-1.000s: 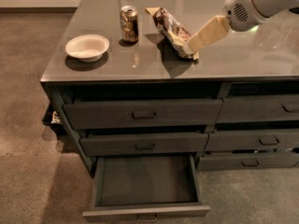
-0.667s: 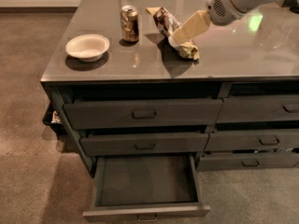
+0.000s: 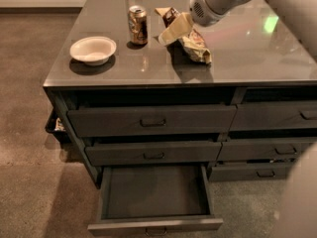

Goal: Place brown chip bag into bottom drawer

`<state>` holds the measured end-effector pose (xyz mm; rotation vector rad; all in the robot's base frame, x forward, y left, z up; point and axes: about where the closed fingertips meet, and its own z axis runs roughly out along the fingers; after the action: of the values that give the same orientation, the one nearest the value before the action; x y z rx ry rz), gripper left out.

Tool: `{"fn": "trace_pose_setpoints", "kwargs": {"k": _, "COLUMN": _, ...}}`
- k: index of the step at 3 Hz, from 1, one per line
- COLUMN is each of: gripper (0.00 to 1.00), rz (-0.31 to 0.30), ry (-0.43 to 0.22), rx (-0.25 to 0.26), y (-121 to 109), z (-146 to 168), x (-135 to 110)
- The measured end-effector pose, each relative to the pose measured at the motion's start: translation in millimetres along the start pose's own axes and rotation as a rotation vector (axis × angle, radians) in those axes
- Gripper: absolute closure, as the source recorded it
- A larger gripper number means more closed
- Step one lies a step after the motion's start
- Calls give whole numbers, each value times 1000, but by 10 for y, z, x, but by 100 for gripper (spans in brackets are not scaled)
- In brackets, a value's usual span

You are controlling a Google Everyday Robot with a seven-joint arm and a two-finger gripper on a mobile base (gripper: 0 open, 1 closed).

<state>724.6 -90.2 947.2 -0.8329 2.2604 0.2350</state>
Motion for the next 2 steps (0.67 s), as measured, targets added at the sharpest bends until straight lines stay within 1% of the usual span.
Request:
{"fn": "trace_pose_setpoints", "kwargs": {"k": 1, "gripper": 0, "rz": 44, "ry": 56, "rx": 39, "y": -191, "z": 452, "x": -8}}
{"fn": "trace_pose_setpoints", "kwargs": {"k": 2, "gripper": 17, "rz": 64, "ry": 123, "rx": 102, "y": -322, "z": 797, "x": -15}}
